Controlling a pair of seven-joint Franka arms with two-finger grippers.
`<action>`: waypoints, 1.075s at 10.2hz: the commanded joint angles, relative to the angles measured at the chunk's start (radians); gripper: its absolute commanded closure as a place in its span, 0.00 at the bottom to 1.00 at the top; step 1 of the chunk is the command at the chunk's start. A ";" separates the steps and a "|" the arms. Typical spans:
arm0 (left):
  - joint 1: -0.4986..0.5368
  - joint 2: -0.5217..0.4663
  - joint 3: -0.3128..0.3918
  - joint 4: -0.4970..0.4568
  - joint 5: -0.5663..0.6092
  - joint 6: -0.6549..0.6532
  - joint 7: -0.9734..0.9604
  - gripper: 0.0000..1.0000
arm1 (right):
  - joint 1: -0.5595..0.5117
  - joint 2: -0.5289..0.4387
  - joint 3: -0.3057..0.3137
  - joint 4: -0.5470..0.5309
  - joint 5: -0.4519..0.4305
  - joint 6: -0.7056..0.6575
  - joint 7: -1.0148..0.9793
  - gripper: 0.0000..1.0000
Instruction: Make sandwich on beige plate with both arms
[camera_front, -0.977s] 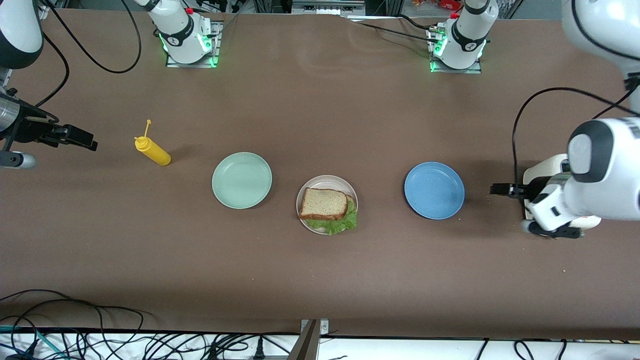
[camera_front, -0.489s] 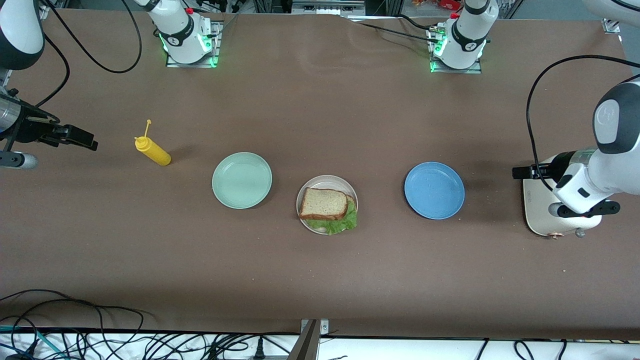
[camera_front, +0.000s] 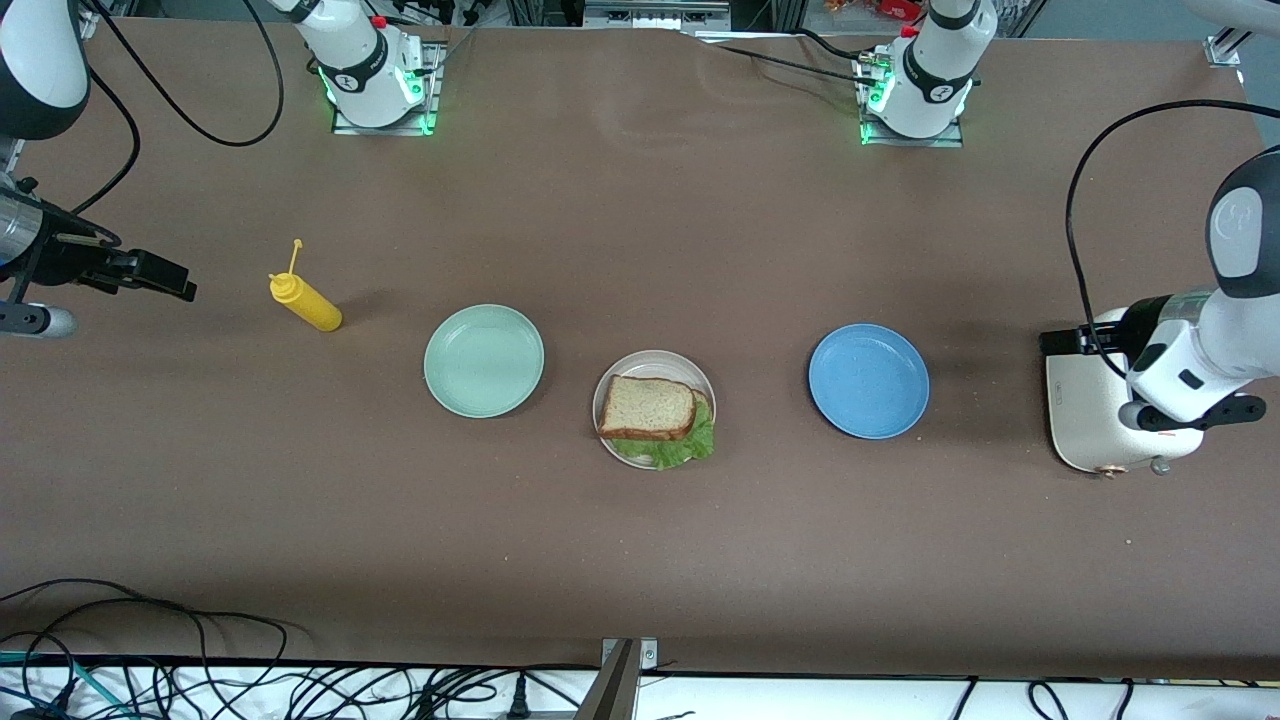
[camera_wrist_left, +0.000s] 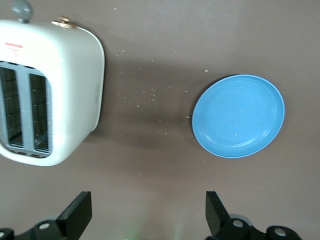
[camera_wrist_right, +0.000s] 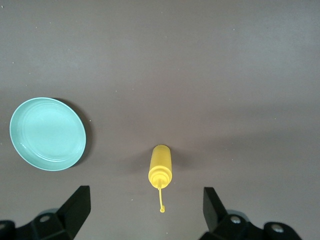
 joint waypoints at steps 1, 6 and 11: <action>0.001 -0.175 -0.032 -0.151 0.041 0.119 -0.004 0.00 | -0.007 -0.030 0.013 -0.030 -0.017 0.014 0.011 0.00; 0.027 -0.359 -0.081 -0.357 0.052 0.253 -0.004 0.00 | -0.007 -0.030 0.013 -0.031 -0.017 0.014 0.011 0.00; 0.049 -0.362 -0.092 -0.330 0.070 0.240 -0.010 0.00 | -0.007 -0.030 0.013 -0.030 -0.017 0.014 0.011 0.00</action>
